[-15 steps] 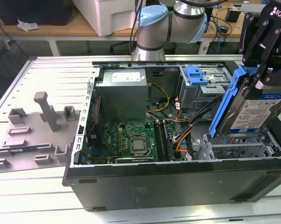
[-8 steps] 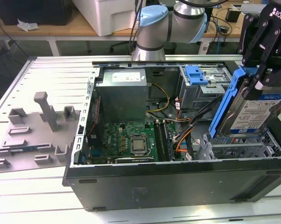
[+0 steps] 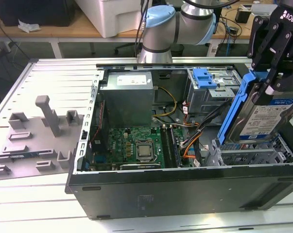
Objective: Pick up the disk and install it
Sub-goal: 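Pick up the disk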
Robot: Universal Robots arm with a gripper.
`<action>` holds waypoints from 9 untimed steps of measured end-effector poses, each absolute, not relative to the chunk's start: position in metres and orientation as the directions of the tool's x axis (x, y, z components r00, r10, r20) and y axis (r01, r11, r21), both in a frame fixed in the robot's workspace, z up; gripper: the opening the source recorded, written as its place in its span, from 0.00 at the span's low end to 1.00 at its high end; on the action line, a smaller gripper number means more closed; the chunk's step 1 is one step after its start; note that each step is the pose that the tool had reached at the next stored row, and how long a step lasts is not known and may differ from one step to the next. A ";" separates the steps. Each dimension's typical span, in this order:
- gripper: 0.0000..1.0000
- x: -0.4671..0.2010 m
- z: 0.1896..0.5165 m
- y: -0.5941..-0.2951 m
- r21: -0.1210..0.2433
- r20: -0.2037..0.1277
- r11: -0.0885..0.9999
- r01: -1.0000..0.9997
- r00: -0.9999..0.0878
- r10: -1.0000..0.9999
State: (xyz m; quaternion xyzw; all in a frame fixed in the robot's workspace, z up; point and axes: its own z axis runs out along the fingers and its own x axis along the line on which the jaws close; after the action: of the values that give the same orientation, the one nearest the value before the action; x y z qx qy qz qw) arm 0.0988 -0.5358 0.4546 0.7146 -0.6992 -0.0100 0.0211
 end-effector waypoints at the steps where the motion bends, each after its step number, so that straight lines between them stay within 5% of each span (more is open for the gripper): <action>1: 0.37 0.099 0.454 -0.536 0.044 0.015 -0.023 -0.999 0.024 -1.000; 9: 0.37 0.099 0.451 -0.536 0.044 0.015 -0.028 -0.999 0.028 -0.999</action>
State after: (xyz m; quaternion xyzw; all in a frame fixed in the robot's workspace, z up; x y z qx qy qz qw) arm 0.0987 -0.5358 0.4512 0.7168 -0.6969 -0.0099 0.0211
